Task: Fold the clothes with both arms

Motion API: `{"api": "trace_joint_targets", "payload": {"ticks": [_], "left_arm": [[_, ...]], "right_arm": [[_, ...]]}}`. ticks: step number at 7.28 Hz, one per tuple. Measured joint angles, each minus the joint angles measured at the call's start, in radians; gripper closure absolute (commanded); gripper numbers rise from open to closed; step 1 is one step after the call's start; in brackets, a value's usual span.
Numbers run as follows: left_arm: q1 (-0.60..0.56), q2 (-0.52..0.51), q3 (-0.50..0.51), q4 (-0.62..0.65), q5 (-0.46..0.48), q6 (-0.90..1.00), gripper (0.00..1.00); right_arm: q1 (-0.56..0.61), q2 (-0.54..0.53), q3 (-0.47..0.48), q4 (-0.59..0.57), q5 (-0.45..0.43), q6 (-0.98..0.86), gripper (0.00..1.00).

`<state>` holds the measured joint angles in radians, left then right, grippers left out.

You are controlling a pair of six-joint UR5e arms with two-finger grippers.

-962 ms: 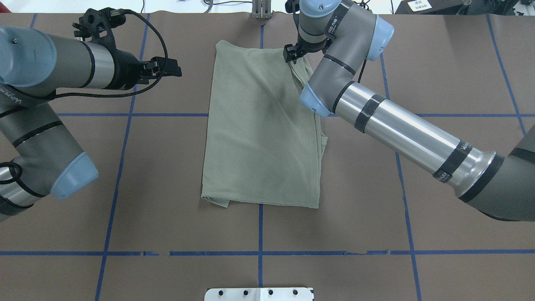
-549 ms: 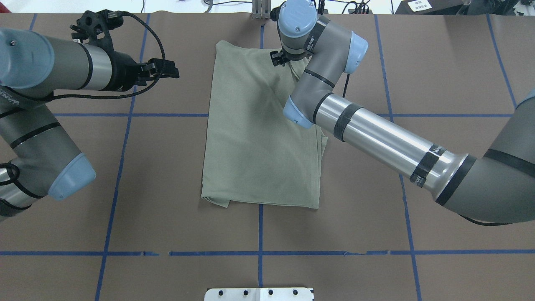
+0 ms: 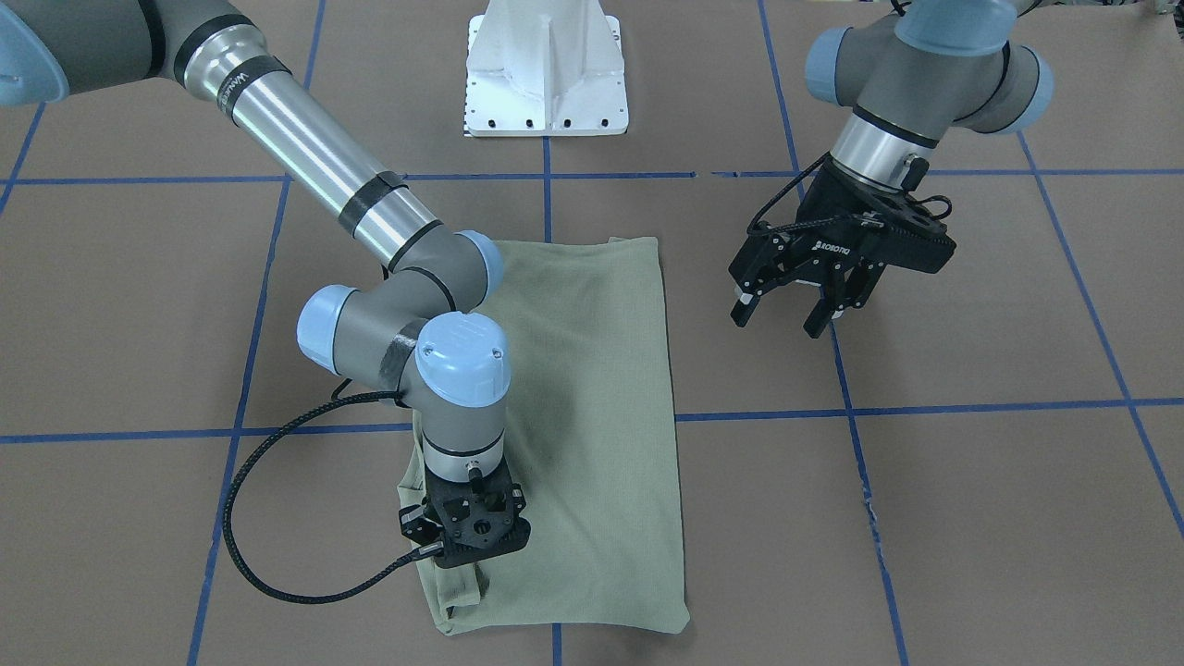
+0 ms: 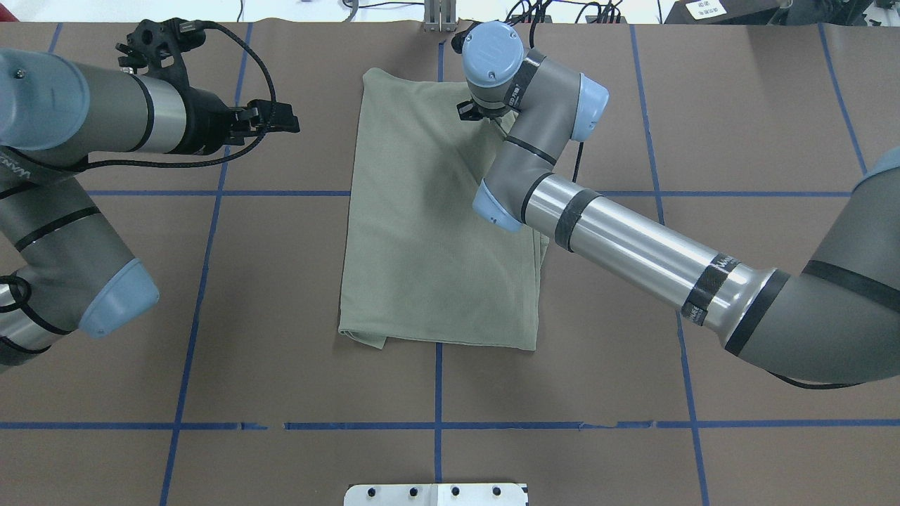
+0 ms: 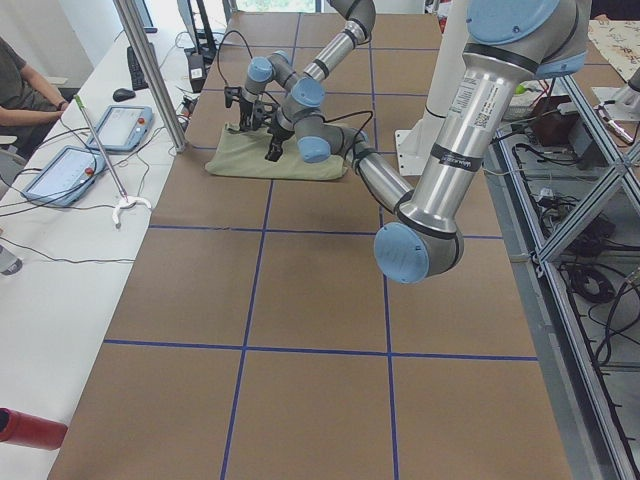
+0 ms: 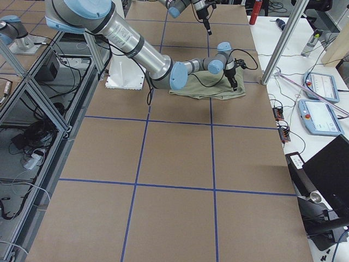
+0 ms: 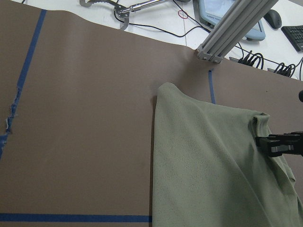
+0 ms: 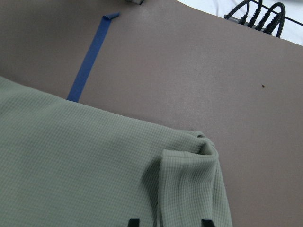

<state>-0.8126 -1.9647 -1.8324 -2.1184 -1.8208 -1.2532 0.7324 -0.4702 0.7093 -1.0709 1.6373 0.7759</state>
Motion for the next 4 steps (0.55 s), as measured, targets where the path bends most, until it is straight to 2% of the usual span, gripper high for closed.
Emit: {"api": "trace_joint_targets", "payload": {"ticks": [1,2,3,4], "left_arm": [[0.000,0.000,0.000,0.000,0.000,0.000,0.00],[0.000,0.001,-0.001,0.000,0.000,0.000,0.00],[0.000,0.001,-0.001,-0.001,0.000,0.000,0.00],[0.000,0.001,-0.002,-0.001,0.000,0.000,0.00]], "right_arm": [[0.000,0.000,-0.005,0.000,0.001,-0.001,0.68],[0.000,0.000,-0.007,0.000,0.004,-0.002,0.63],[0.001,0.001,-0.007,0.000,0.010,-0.004,0.48],[0.001,0.002,-0.006,0.001,0.023,-0.004,0.40]]}}
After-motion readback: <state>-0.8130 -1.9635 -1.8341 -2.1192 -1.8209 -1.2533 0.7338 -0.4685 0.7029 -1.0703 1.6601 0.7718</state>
